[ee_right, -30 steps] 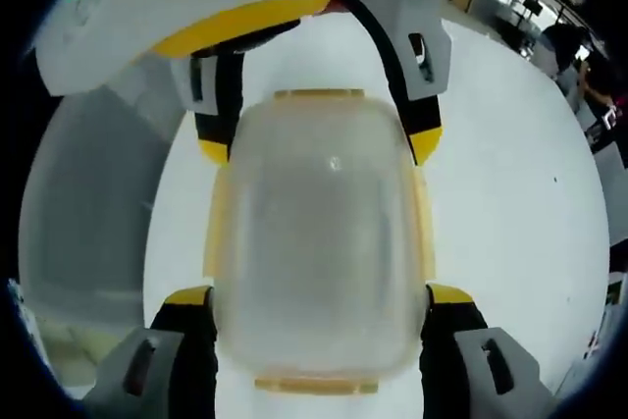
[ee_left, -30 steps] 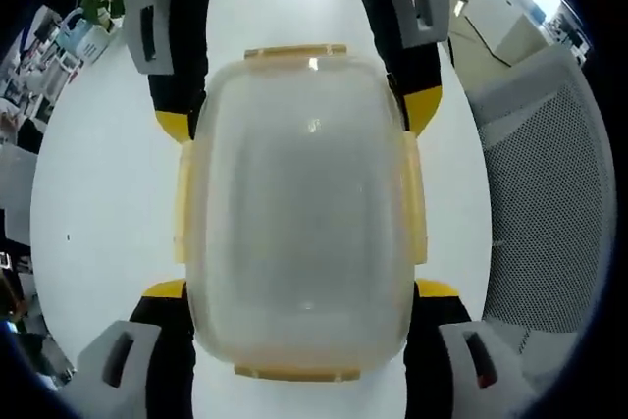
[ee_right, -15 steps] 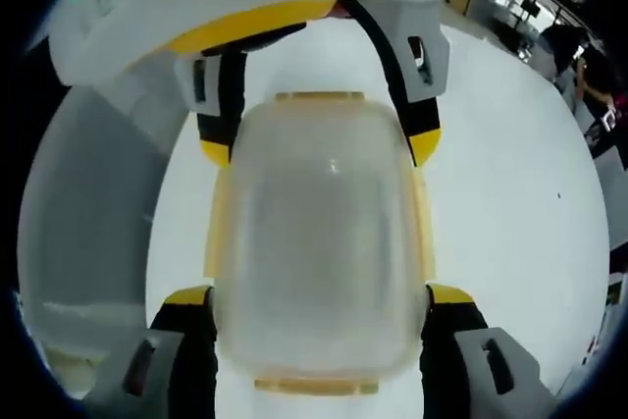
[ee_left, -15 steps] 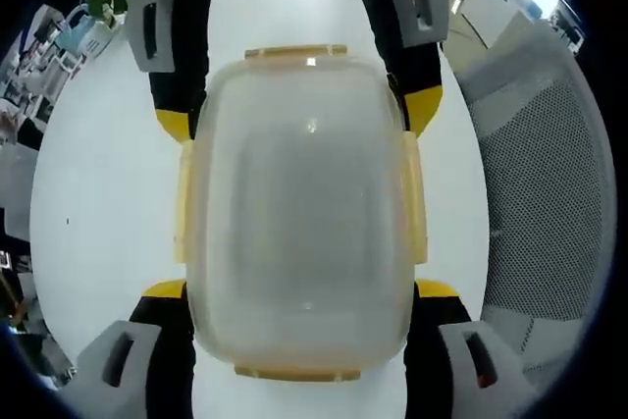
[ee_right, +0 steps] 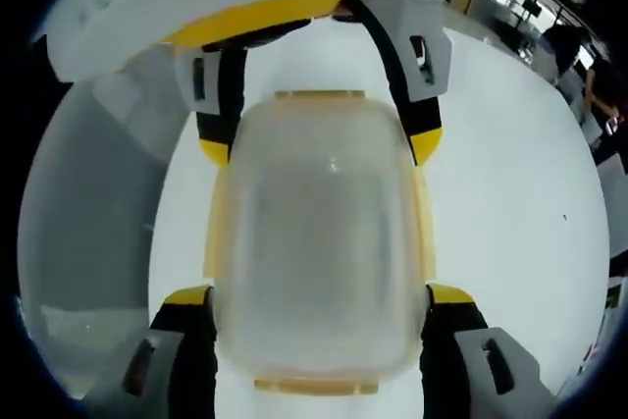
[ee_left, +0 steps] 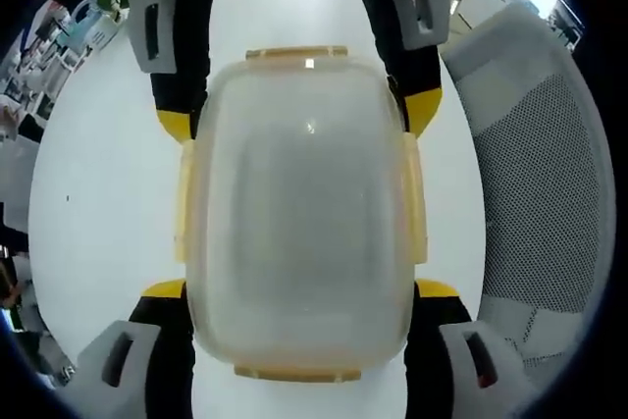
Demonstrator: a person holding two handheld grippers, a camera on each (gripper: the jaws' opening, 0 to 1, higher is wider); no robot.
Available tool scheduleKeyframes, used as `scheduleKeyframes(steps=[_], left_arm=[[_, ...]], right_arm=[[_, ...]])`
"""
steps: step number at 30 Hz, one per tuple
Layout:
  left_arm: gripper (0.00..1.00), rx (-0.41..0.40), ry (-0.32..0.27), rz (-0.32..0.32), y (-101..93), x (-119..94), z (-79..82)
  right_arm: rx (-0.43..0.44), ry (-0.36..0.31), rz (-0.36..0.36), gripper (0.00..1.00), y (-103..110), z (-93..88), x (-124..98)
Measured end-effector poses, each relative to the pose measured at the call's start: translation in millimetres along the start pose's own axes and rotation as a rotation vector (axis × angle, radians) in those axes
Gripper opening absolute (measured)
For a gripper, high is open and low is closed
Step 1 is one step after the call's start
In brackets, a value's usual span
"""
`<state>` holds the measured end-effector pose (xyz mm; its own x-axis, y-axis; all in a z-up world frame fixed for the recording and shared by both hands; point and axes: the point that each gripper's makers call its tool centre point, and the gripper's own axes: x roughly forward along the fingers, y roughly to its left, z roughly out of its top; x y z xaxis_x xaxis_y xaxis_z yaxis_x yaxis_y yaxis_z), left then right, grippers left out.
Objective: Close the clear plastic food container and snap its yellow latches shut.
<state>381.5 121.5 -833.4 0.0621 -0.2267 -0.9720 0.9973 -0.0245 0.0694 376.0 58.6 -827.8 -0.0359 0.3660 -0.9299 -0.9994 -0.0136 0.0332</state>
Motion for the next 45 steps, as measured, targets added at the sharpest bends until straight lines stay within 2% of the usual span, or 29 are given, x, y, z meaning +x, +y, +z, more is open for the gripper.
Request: scheduleKeyframes(steps=[7, 17, 30, 37, 45], left_arm=[[0.91, 0.014, -0.01, -0.009, 2.0, -2, -8.7], [0.91, 0.012, -0.009, -0.016, 1.9, -1, -8.1], [0.93, 0.003, -0.02, -0.056, 1.4, 1, -8.1], [0.93, 0.003, -0.024, -0.055, 7.9, 1, -9.0], [0.93, -0.007, -0.032, -0.051, 25.8, 2, -9.9]], right_arm=[[0.02, 0.01, -0.007, 0.87, -1, 8.6, 3], [0.021, 0.021, -0.007, 0.87, 0, 6.8, 3], [0.033, 0.018, 0.034, 0.89, -2, 5.5, 6], [0.036, 0.005, 0.033, 0.89, -7, 7.2, 6], [0.029, 0.014, 0.031, 0.88, -26, 7.0, 5]])
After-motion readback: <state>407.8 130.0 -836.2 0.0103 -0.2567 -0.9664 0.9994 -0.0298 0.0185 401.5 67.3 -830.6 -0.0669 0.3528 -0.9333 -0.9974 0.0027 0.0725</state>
